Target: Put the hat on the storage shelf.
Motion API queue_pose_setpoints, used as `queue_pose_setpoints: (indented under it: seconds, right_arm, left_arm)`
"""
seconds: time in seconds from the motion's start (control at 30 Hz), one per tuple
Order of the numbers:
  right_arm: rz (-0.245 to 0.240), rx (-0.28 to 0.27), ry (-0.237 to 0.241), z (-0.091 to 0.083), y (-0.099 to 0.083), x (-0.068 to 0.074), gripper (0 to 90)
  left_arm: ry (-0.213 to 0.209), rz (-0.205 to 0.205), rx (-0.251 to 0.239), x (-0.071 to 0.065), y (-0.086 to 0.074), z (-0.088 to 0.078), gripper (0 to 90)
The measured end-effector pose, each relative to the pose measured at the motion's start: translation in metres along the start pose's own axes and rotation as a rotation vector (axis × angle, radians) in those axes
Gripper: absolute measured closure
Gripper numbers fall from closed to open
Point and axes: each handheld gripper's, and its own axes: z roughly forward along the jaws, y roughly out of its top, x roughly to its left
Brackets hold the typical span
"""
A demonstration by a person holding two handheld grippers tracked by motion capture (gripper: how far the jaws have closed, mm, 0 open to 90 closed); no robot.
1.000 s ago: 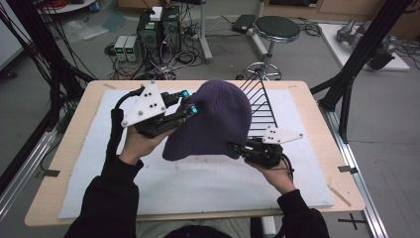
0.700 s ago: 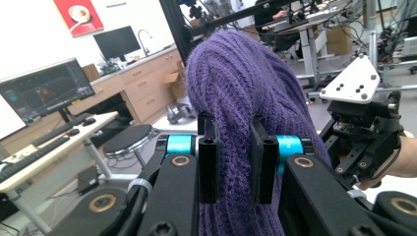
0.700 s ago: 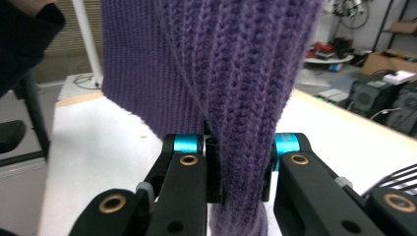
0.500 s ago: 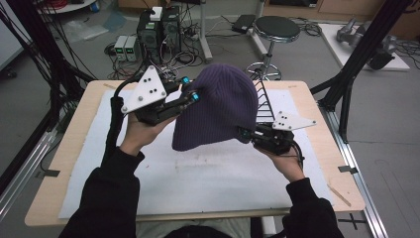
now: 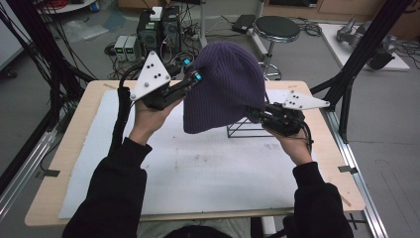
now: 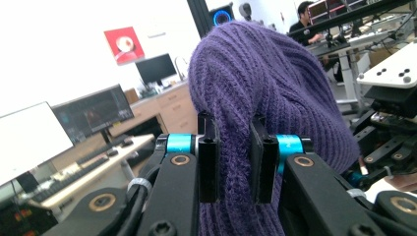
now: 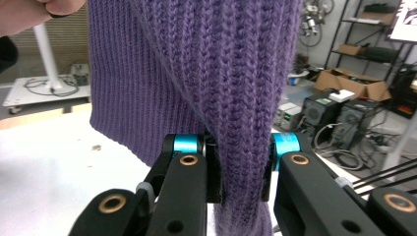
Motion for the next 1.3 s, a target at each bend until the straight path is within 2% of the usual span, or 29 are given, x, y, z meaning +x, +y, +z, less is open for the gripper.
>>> queue_pose_setpoints:
  seconds: [0.17,0.33,0.43,0.6,0.7,0.77,0.9,1.0,1.03,1.07,1.3]
  right_arm:
    - [0.002,0.012,-0.020,-0.001,0.005,-0.010,81.9]
    - [-0.006,0.018,-0.061,-0.004,0.011,-0.024,81.9]
    - [-0.003,0.016,-0.083,-0.008,0.012,-0.030,81.8]
    - [0.004,0.015,-0.109,-0.013,0.010,-0.039,81.6]
    - [0.002,0.025,-0.154,-0.017,0.010,-0.046,81.6]
    - [-0.011,0.027,-0.175,-0.019,0.011,-0.049,81.6]
    - [-0.073,0.034,-0.229,-0.022,0.010,-0.055,81.7]
    - [-0.061,0.046,-0.240,-0.025,0.009,-0.056,81.6]
    - [-0.071,0.048,-0.249,-0.026,0.008,-0.058,81.7]
    - [-0.050,0.056,-0.260,-0.027,0.008,-0.057,81.7]
    - [-0.039,0.057,-0.306,-0.031,0.005,-0.066,81.6]
  left_arm:
    - [0.001,-0.009,0.004,0.004,0.000,0.010,78.0]
    - [0.000,-0.027,0.008,0.008,-0.001,0.024,78.0]
    - [-0.008,-0.031,0.026,0.010,-0.003,0.034,78.0]
    - [-0.011,-0.045,0.030,0.009,-0.006,0.046,78.0]
    - [-0.009,-0.055,0.036,0.010,-0.009,0.056,78.0]
    - [-0.007,-0.062,0.035,0.010,-0.011,0.062,78.0]
    - [-0.020,-0.076,0.036,0.011,-0.014,0.072,78.0]
    - [-0.014,-0.075,0.044,0.011,-0.016,0.079,78.0]
    - [-0.014,-0.076,0.046,0.011,-0.016,0.082,78.0]
    - [-0.010,-0.079,0.041,0.010,-0.016,0.084,78.0]
    - [-0.017,-0.059,0.035,0.007,-0.020,0.099,77.9]
